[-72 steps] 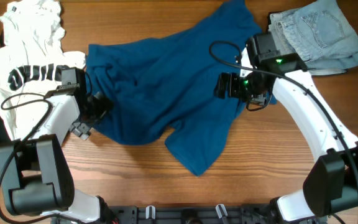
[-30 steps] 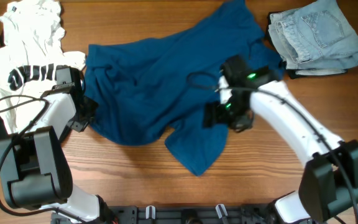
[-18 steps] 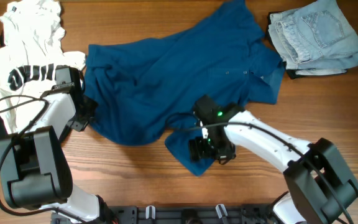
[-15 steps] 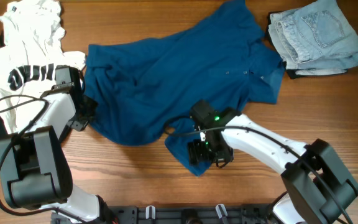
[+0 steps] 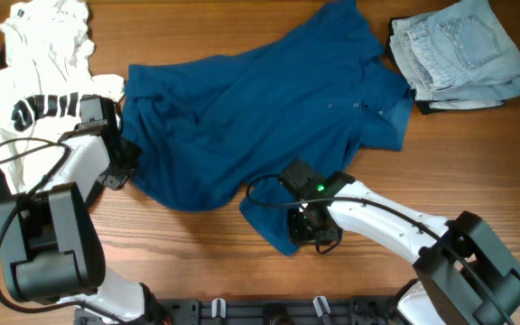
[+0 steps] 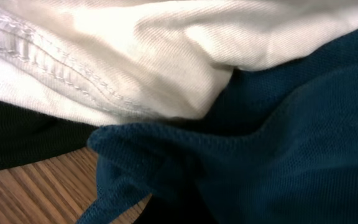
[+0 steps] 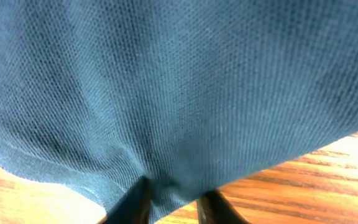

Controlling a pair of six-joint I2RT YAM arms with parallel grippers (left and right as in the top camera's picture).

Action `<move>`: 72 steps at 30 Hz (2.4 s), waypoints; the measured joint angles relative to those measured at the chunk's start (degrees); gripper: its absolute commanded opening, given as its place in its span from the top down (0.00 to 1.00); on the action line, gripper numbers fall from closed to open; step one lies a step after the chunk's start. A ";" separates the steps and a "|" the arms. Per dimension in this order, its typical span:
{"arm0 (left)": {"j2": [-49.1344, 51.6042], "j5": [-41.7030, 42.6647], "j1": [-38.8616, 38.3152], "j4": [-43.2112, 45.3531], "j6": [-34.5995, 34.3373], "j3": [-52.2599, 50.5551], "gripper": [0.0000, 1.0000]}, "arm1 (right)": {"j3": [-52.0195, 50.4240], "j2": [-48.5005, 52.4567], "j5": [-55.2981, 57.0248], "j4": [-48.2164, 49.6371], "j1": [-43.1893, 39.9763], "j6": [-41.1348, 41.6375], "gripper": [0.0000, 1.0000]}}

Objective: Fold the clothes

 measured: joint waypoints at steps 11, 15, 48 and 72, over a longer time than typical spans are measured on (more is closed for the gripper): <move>-3.37 2.03 -0.02 -5.66 2.14 -0.20 0.96 | 2.62 -1.42 1.77 -6.78 -10.67 -1.16 0.96; -12.24 3.02 -0.02 -9.77 4.00 -0.20 0.96 | 7.67 -8.92 2.64 -8.94 -18.71 -4.04 0.96; -59.76 8.44 -0.02 2.05 12.17 9.88 0.96 | 59.30 -29.53 8.70 -28.20 -42.56 -20.41 0.96; -50.71 11.72 -0.02 -5.97 15.82 23.58 0.96 | 73.92 -5.81 -5.44 -48.70 -40.57 -34.56 0.42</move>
